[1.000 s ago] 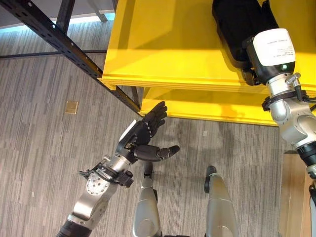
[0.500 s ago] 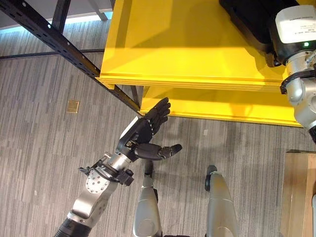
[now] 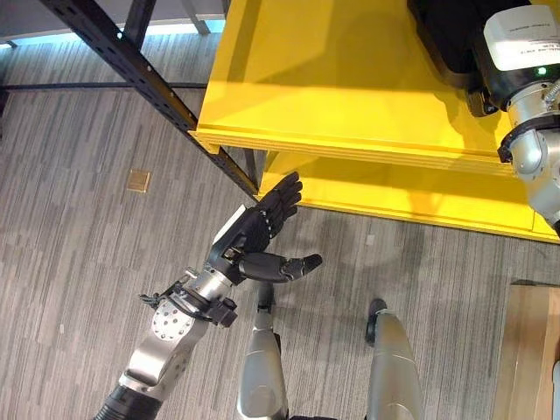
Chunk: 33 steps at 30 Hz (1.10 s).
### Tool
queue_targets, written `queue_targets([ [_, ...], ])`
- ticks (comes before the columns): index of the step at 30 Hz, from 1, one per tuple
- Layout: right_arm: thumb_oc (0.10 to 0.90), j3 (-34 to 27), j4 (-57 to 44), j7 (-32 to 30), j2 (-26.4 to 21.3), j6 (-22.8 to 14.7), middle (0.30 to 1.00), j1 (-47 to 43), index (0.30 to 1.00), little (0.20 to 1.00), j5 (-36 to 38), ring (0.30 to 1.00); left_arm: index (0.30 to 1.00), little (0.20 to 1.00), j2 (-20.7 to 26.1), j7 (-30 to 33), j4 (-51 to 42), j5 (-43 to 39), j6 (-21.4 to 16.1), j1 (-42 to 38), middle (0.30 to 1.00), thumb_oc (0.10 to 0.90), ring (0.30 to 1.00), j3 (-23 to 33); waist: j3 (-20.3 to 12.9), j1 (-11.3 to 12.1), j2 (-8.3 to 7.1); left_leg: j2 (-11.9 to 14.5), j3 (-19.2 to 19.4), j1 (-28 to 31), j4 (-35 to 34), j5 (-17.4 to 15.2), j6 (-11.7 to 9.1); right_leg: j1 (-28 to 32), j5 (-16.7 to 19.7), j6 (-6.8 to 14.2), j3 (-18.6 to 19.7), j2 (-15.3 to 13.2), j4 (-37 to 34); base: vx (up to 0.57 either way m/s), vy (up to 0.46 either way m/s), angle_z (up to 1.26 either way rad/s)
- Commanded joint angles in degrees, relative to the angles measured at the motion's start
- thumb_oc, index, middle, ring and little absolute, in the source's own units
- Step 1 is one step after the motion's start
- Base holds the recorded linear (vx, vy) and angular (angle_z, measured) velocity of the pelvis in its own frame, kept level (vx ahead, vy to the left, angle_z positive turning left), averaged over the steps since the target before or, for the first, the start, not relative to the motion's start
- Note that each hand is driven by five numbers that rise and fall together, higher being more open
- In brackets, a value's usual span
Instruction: Move parts from the plastic box to the shelf.
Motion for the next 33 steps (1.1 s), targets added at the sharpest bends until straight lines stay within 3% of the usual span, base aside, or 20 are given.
queue_targets([
  [1, 0.4, 1.02, 0.21, -2.94, 2.82, -0.54, 0.3, -11.57, 0.3, 0.3, 0.43, 0.3, 1.0, 1.0, 1.25, -1.16, -5.24, -0.26, -4.5, -1.37, 1.0, 0.9, 1.0, 1.56, -4.63, 1.23, -3.68, 3.54, 1.93, 5.43, 6.23, -9.59, -5.01, 4.34, 3.96, 1.05, 2.2, -1.28, -10.53, 0.0, 0.035, 0.1],
  [5, 0.4, 0.69, 0.16, -3.73, 4.27, 1.91, 0.3, -11.38, 0.3, 0.3, 4.25, 0.3, 1.0, 1.0, 1.01, -0.82, -5.07, -0.22, -4.48, -1.74, 1.0, 0.9, 1.0, 1.31, -4.45, 1.43, -3.62, 3.53, 1.95, 5.34, 6.31, -9.52, -4.92, 4.81, 4.31, 1.15, 1.96, -1.4, -11.29, 0.0, 0.016, 0.03],
  [9, 0.4, -3.84, 1.27, -5.68, 8.08, 10.43, 0.3, -9.89, 0.3, 0.3, 11.76, 0.3, 1.0, 1.0, 0.24, -0.59, -5.38, 0.4, -4.1, -1.96, 1.0, 0.9, 1.0, 1.44, -4.1, 1.74, -3.41, 3.28, 1.91, 5.36, 6.25, -9.6, -4.78, 5.74, 4.81, 1.25, 1.79, -1.51, -12.69, 0.01, 0.027, 0.01],
  [12, 0.4, -6.81, 3.66, -8.71, 10.21, 13.46, 0.3, -9.1, 0.3, 0.3, 15.26, 0.3, 1.0, 1.0, -0.18, 0.08, -5.7, 0.87, -3.66, -2.28, 1.0, 0.9, 1.0, 1.49, -4.0, 1.83, -3.14, 3.05, 1.84, 5.26, 6.33, -9.7, -4.66, 6.14, 4.89, 1.26, 1.81, -1.61, -13.08, 0.01, 0.039, 0.01],
  [22, 0.4, -16.17, 13.47, -20.35, 13.39, 15.15, 0.3, -6.67, 0.3, 0.3, 27.24, 0.3, 1.0, 1.0, -1.34, 2.88, -5.83, 1.44, -3.43, -3.43, 1.0, 0.9, 1.0, -0.14, -3.41, 1.02, -1.85, 2.12, 2.17, 5.5, 6.04, -10.19, -4.45, 7.38, 5.68, 1.54, 2.05, -2.01, -15.35, -0.01, 0.044, 0.04],
  [25, 0.4, -17.32, 14.89, -20.43, 13.19, 12.62, 0.3, -5.91, 0.3, 0.3, 26.75, 0.3, 1.0, 1.0, -1.39, 3.29, -5.72, 1.39, -3.63, -3.39, 1.0, 0.9, 1.0, -0.2, -3.36, 0.71, -1.47, 1.96, 2.36, 5.63, 5.96, -10.18, -4.42, 7.44, 5.68, 1.59, 2.23, -2.08, -15.46, -0.01, 0.053, -0.01],
  [33, 0.4, -16.72, 15.22, -19.81, 13.05, 12.2, 0.3, -5.27, 0.3, 0.3, 26.15, 0.3, 1.0, 1.0, -1.52, 4.44, -4.64, 0.72, -5.12, -3.45, 1.0, 0.9, 1.0, -1.26, -3.7, 0.02, -0.77, 1.48, 3.2, 6.51, 5.62, -10.21, -4.44, 8.0, 5.87, 1.64, 2.45, -2.42, -16.16, 0.0, 0.044, -0.04],
])
